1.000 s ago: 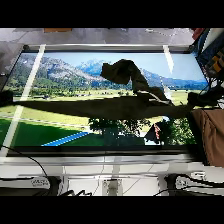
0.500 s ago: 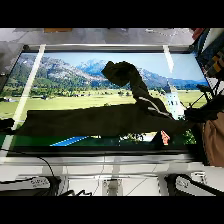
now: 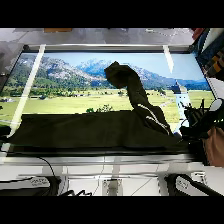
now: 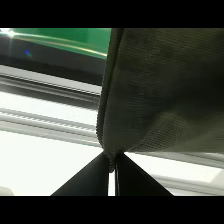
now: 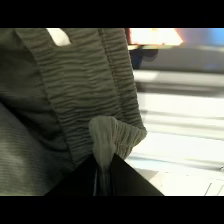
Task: Fold the clothes and pants, and hang the long-sleeved shirts on hangers.
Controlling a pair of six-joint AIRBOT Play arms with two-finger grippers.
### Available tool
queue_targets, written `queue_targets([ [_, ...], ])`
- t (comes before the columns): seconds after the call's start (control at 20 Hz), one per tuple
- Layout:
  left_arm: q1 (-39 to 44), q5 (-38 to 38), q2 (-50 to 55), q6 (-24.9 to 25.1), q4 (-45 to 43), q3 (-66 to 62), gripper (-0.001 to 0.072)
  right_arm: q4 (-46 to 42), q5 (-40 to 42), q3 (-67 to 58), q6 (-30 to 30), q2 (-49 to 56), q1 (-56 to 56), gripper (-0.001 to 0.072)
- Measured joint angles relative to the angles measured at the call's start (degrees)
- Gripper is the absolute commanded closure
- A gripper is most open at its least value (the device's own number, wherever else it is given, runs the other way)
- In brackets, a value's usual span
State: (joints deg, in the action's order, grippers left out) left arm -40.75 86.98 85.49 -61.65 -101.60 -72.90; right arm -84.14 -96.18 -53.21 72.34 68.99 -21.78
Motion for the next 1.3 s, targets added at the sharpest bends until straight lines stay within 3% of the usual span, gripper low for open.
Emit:
queue_targets([
  [0.55,-0.8,-0.8,4.0,0.2,-5.3,1.7,0.0690,-2.4,-2.4,2.6,-0.1,-0.1,0.0,0.0651],
  [0.6,-0.8,-1.1,4.1,0.2,-5.7,1.7,0.0619,-2.6,-2.0,2.6,-0.1,-0.1,0.0,0.0495],
  [0.65,-0.8,-1.5,4.2,0.2,-6.0,1.7,0.0269,-2.8,-1.6,2.6,-0.1,-0.1,0.0,0.0282],
  [0.7,-0.8,-1.7,4.2,0.2,-6.3,1.7,-0.0002,-3.1,-1.2,2.6,-0.1,-0.1,0.0,0.0198],
  [0.95,-0.8,-2.3,4.3,-0.2,-5.3,1.7,0.0007,-3.0,2.4,2.0,-0.2,-0.1,0.0,0.0205],
  [1.05,-0.6,-2.5,4.3,-0.7,-5.0,1.4,0.0008,-3.1,6.5,0.6,-0.9,-0.1,-0.1,0.0437],
  [1.2,-0.2,-2.5,4.3,-2.5,-4.6,0.4,0.0008,-3.3,18.6,-2.5,1.0,0.0,-2.0,0.0672],
  [1.3,-0.1,-2.5,4.3,-3.3,-4.6,-0.2,0.0008,-2.3,26.3,-4.6,2.9,0.2,-4.9,0.0672],
])
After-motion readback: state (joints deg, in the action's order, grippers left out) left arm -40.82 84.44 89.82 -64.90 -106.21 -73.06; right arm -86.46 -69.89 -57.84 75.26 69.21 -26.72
